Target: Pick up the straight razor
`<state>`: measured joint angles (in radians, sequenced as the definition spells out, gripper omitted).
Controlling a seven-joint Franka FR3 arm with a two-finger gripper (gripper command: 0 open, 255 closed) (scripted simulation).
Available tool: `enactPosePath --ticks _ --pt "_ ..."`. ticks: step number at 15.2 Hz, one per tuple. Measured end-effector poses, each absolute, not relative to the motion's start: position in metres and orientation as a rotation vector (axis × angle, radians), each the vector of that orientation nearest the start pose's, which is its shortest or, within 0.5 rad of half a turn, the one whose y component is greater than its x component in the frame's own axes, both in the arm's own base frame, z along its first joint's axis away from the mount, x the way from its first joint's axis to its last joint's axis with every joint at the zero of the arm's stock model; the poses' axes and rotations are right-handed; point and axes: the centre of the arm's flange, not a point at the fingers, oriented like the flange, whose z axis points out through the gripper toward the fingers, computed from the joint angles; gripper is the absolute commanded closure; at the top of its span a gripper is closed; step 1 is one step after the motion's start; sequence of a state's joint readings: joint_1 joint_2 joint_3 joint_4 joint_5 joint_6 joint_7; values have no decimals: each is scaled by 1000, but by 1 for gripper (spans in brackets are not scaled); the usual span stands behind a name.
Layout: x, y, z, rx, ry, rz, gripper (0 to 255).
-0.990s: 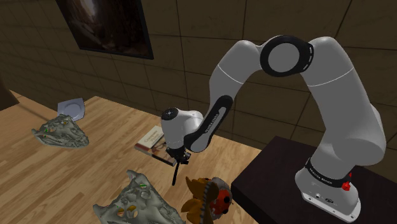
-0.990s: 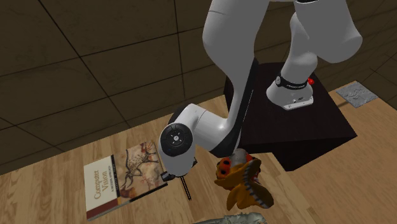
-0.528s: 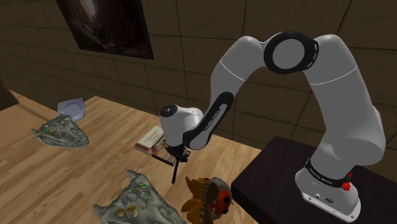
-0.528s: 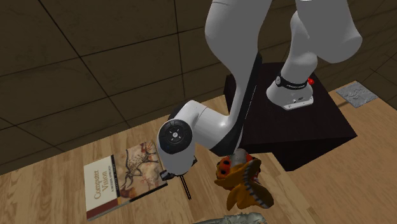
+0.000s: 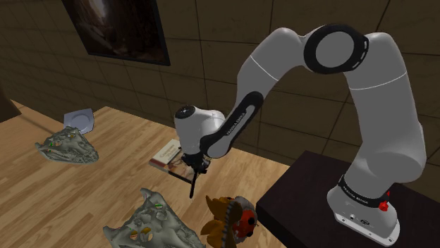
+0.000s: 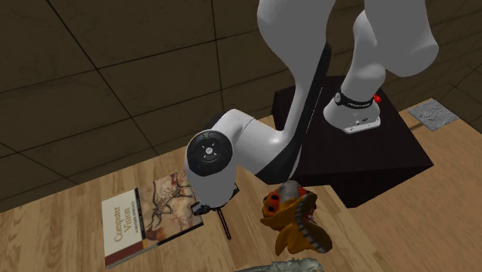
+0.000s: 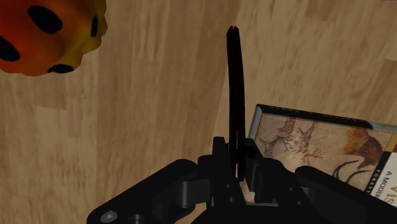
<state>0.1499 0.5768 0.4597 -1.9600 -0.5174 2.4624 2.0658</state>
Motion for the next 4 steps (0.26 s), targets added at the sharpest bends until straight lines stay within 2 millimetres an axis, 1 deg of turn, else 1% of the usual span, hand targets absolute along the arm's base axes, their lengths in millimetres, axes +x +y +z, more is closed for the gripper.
enactPosePath --ticks 4 --pt "509 345 222 -2659 1662 -129 255"
